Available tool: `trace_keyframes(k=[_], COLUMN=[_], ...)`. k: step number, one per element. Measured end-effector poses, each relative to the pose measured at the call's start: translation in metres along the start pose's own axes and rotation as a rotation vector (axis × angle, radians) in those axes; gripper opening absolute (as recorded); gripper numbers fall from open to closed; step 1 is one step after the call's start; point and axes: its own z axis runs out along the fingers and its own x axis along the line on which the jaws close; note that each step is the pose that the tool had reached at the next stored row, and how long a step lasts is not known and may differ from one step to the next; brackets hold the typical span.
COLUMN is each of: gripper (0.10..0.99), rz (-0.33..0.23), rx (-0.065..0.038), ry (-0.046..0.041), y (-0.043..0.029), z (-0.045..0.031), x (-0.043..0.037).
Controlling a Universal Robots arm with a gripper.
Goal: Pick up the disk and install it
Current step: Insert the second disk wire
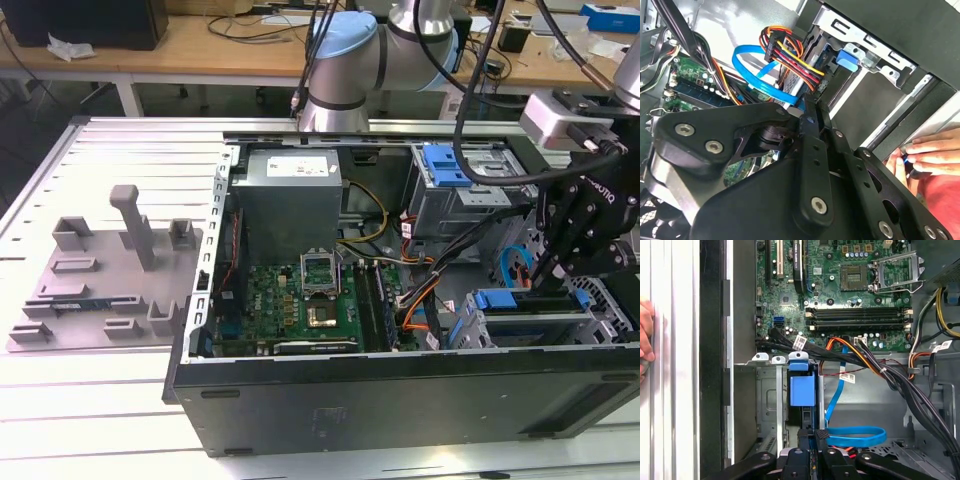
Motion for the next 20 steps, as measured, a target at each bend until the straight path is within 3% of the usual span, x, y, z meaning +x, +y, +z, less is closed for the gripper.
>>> trace_keyframes(k=[20], gripper=[0.161], rz=[0.0], rx=[0.0], ry=[0.0003], y=[-0.0005], z=[0.0101], x=[-0.0008])
